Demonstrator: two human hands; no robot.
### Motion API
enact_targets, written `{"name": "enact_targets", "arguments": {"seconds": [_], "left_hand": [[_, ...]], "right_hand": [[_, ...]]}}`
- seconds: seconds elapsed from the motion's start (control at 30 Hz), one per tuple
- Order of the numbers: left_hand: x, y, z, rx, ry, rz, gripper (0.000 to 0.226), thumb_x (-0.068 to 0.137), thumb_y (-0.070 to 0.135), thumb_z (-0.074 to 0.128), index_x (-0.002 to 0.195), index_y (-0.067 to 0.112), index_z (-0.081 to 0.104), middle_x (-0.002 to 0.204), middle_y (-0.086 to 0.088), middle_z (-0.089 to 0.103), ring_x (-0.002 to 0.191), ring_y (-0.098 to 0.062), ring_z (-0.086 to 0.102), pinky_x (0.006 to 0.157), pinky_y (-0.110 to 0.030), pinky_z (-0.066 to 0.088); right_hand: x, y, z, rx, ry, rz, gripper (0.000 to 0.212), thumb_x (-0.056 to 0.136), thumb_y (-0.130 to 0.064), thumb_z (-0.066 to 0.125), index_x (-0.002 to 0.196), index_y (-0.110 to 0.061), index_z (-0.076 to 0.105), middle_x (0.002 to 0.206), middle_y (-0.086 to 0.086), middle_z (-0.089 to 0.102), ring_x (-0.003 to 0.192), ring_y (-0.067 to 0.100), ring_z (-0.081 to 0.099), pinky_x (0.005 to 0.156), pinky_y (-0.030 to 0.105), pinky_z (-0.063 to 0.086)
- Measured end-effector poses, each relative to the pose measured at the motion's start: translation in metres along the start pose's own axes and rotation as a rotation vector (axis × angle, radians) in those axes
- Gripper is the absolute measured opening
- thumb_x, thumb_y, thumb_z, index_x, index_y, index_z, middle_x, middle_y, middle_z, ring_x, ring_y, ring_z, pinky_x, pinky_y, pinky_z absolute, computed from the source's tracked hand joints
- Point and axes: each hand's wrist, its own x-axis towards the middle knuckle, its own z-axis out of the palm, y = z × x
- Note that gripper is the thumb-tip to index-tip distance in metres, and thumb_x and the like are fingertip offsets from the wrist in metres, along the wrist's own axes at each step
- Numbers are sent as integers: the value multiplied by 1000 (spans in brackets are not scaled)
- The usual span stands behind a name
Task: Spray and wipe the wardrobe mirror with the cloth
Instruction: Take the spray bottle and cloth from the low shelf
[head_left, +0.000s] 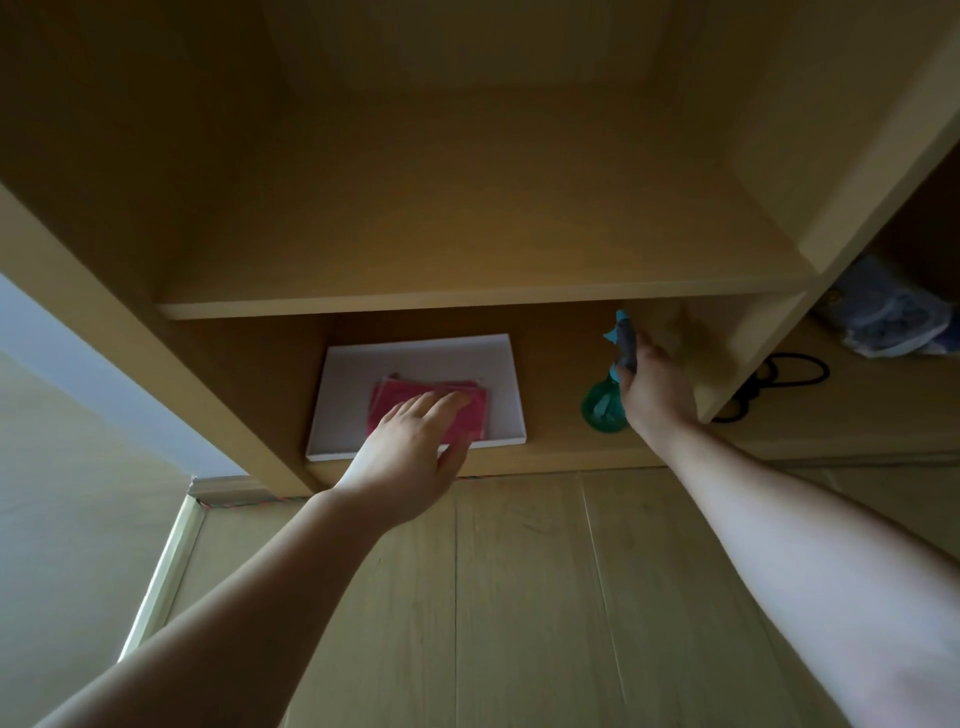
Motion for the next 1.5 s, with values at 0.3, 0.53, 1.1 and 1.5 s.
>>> {"name": "enact_targets", "arguments": {"seconds": [0.3, 0.53, 1.1, 1.5], "left_hand": [[3, 7, 3, -19, 0, -1, 47, 96, 28, 53, 141, 17, 46, 136, -3, 56, 125, -24, 51, 98, -37, 44], [5, 21, -1, -67, 11, 6, 52, 92, 32, 60, 140, 19, 45, 131, -1, 58, 111, -22, 58, 85, -39, 54], [-26, 17, -41, -280, 46, 7, 39, 85, 22, 74, 123, 19, 66, 108, 9, 68, 90, 4, 57, 78, 2, 40], [-54, -25, -54, -222, 59, -149, 17, 87, 26, 72, 101, 16, 71, 87, 1, 69, 76, -18, 62, 70, -35, 53]], "right_hand": [[-18, -6, -16, 34, -124, -108, 29, 99, -14, 48, 126, -16, 55, 108, 9, 64, 81, 17, 52, 65, 29, 43], [-59, -32, -46, -63, -279, -352, 32, 98, -15, 48, 129, -19, 55, 113, 4, 65, 93, 20, 60, 73, 32, 51], [-117, -112, -48, 265, -299, -797, 34, 87, 5, 57, 117, -7, 65, 108, 11, 68, 97, 28, 63, 82, 45, 53], [-118, -145, -8, 316, -348, -851, 27, 87, -1, 63, 113, -3, 67, 104, 13, 69, 92, 28, 64, 78, 43, 53]]}}
